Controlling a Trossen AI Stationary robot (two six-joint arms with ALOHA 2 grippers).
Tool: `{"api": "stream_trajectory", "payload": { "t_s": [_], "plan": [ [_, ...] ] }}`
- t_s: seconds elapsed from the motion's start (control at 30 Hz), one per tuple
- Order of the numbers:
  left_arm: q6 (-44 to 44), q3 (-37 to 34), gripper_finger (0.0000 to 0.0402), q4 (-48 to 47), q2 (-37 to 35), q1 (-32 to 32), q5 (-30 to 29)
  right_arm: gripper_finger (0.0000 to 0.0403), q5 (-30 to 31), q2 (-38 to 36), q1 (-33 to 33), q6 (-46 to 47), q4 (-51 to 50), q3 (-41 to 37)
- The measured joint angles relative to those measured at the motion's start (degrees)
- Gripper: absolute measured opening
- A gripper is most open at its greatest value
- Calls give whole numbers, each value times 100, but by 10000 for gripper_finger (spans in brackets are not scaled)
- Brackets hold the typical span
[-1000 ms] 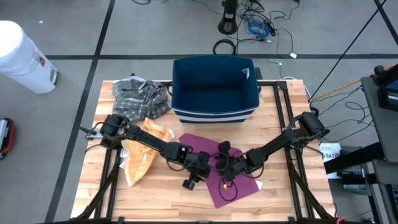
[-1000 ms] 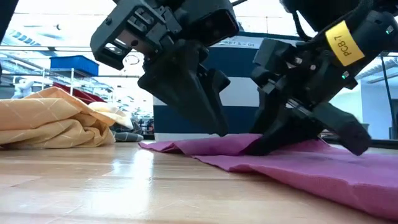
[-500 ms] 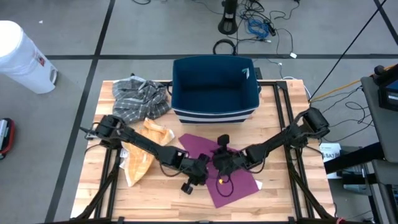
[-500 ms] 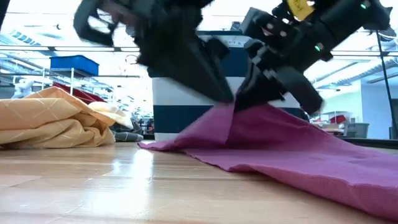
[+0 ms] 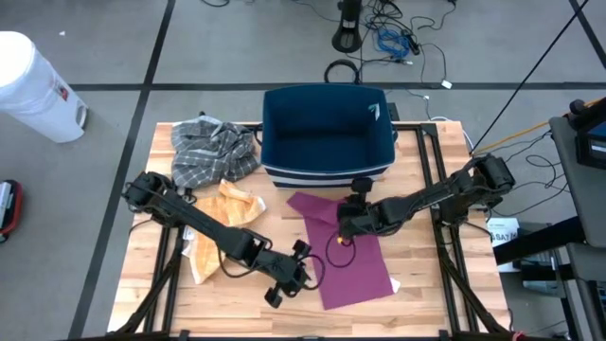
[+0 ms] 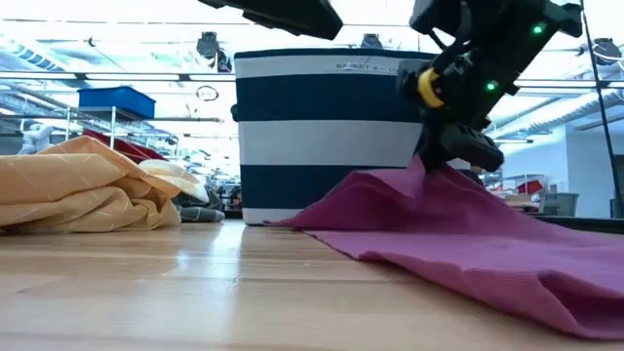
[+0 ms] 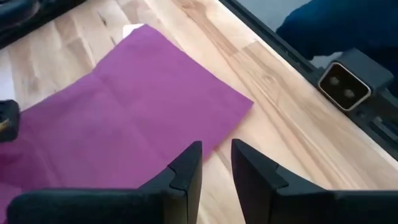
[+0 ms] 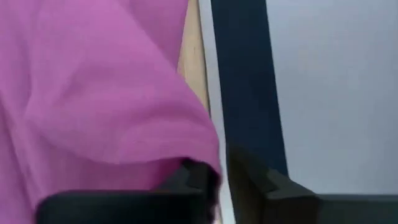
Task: Fold towel
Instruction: Fold the purple towel
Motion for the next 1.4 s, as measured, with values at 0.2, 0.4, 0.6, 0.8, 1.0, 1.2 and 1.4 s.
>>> {"api": "stream_trajectory", "payload": {
  "t_s": [0.2,0.4,0.6,0.8,1.0,1.2,1.4],
  "plan": [
    [-168,0,92,-77,0,-38,0,151,714,0,195,472,-665,0],
    [-280,0,92,-204,0,-44,68,209,873,-182,333,1370,-1348,-2],
    [-259,0,92,-152,48,-20,79,203,1040,-726,559,1843,-1711,-4],
    [-237,-4,92,-155,192,36,87,197,1040,-1418,702,2006,-1769,-4],
    [-233,0,92,-61,232,52,129,198,-123,-1642,499,1971,-2300,-2],
    [-240,0,92,20,234,49,257,215,-507,-1268,449,2166,-3080,-4],
    [-264,0,92,45,234,19,361,221,-548,-1092,503,3251,-4144,-7]
  ]
}}
